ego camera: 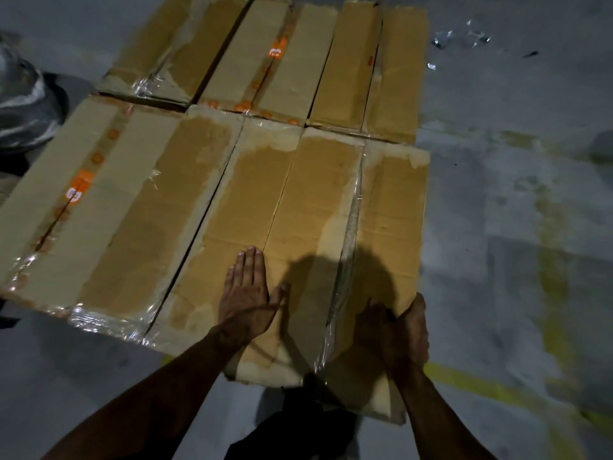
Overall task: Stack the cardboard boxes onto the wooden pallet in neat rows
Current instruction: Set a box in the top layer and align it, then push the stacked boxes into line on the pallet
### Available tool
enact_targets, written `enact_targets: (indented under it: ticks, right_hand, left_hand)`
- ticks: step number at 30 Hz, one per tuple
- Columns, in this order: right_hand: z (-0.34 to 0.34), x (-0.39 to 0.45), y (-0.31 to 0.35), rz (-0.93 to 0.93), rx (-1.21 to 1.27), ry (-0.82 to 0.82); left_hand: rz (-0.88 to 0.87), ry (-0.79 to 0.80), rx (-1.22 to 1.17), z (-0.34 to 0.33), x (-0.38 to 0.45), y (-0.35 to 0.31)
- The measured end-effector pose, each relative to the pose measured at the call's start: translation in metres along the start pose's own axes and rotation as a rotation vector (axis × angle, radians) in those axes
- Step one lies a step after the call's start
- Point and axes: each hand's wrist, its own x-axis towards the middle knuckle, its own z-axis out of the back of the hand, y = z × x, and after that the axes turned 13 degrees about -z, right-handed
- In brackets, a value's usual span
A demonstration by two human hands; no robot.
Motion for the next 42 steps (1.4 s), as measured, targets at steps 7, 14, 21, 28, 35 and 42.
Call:
enact_targets:
  ticks: [7,14,21,28,35,42]
  right_hand:
    - [0.022,-0.003,0.01,0.002,-0.072,0.174]
    - [0.085,0.005,0.003,0.023,-0.207,0.359]
    - [0.182,0.059,-0.019,0.157,-0.211,0.415]
    - [0.315,0.122,-0.033,0.2,-0.22,0.451]
    - [0.376,0.165,0.004,0.301,-0.275,0.392]
    - [0.39,0.233,0.07,0.363,-0.352,0.401]
  left_hand:
    - [0.107,0.027,-0.087,0.014,-0.001,-0.025]
    - [0.193,0.102,-0.279,0.033,0.0,-0.084]
    - [0.25,-0.06,-0.508,0.022,-0.018,-0.201]
    - [0.287,-0.22,-0.649,0.031,-0.038,-0.35]
    - [0.244,-0.273,-0.699,0.048,0.001,-0.433]
    - [0.265,-0.236,-0.75,0.063,0.096,-0.476]
